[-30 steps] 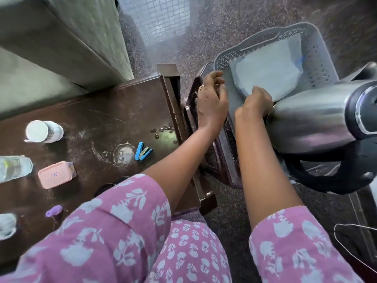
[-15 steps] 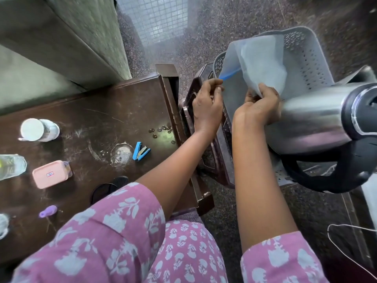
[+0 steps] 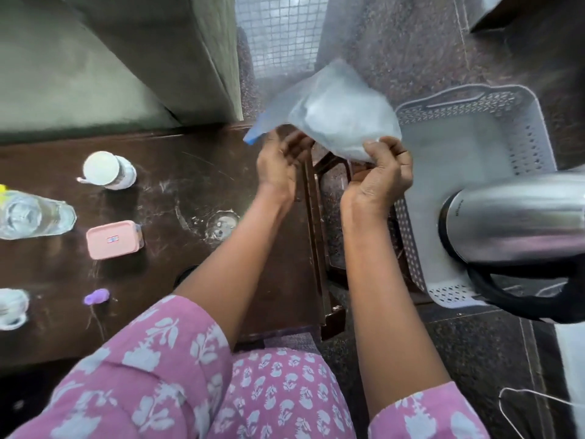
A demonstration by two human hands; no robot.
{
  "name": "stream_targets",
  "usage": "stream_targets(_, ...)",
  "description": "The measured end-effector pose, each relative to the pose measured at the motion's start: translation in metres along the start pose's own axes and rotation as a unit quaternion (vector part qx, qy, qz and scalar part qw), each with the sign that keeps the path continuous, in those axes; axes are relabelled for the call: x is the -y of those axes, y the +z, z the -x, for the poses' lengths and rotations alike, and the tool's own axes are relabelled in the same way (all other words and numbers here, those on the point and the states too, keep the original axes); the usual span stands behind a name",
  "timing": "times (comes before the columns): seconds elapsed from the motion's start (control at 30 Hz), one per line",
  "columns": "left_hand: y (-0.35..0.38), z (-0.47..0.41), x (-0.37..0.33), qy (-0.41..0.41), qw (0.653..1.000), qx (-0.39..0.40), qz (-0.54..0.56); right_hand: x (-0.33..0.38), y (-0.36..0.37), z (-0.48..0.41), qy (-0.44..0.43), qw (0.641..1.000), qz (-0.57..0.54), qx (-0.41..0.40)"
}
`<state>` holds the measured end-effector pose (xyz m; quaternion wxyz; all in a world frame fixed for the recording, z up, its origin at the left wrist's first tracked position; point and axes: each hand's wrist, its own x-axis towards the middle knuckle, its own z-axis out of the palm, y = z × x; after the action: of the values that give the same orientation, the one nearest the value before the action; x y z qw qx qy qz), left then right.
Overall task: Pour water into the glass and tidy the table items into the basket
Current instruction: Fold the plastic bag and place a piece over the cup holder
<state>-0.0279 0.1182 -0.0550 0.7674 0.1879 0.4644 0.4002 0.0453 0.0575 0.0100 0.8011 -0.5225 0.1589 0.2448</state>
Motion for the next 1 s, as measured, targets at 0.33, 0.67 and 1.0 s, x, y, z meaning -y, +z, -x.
stream_targets(0.33, -0.113, 0.001, -0.082, 0.003, 0.998, 0.009, 0.059, -0.057, 0.009, 0.02, 0.003, 0.973, 0.197, 0.118)
stream_targets(0.67, -0.163, 0.008, -0.111, -0.08, 0.995, 0.028, -0.059, -0.1, 0.011, 0.023, 0.063, 0.954, 0.245, 0.163)
stream_targets(1.0, -0.136, 0.007, -0.143, 0.071, 0.919, 0.013, -0.388, -0.114, 0.054, 0.078, 0.01, 0.816, 0.492, 0.303)
